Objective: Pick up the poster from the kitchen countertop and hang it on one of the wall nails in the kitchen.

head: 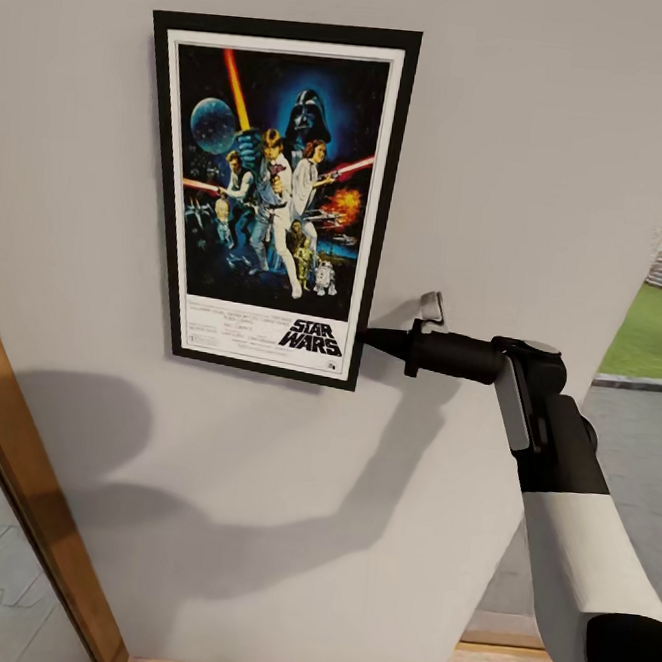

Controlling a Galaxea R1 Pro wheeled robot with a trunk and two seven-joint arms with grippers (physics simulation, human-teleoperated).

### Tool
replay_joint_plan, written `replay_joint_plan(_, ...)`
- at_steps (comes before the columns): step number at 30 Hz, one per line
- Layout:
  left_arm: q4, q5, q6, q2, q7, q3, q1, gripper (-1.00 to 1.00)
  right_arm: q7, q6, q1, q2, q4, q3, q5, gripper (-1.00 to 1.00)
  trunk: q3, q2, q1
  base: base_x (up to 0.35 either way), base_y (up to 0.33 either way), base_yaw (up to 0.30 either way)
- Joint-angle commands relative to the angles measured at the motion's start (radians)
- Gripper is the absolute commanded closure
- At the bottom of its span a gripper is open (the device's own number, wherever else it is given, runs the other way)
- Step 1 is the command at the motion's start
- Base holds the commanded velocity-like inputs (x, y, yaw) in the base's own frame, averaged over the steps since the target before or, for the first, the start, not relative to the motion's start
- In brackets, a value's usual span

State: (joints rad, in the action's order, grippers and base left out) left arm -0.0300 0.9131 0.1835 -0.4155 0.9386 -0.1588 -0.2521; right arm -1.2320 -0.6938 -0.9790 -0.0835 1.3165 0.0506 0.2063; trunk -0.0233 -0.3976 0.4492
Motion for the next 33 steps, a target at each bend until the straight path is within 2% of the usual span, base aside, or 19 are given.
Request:
replay_joint_plan(1, 0.001, 0.006, 0.007, 0.000, 0.002, -0.008, -0.001, -1.00, -0.001, -0.010, -0.001, -0.001, 0.000, 0.002, 0.008, 1.00, -0.002, -0.002, 0.001, 0.063, 0.000, 0.000)
replay_joint_plan(33, 0.000, 0.007, 0.007, 0.000, 0.002, -0.010, -0.001, -1.00, -0.002, -0.012, -0.001, -0.002, 0.000, -0.002, 0.023, 1.00, -0.002, -0.002, 0.001, 0.006, 0.000, 0.000)
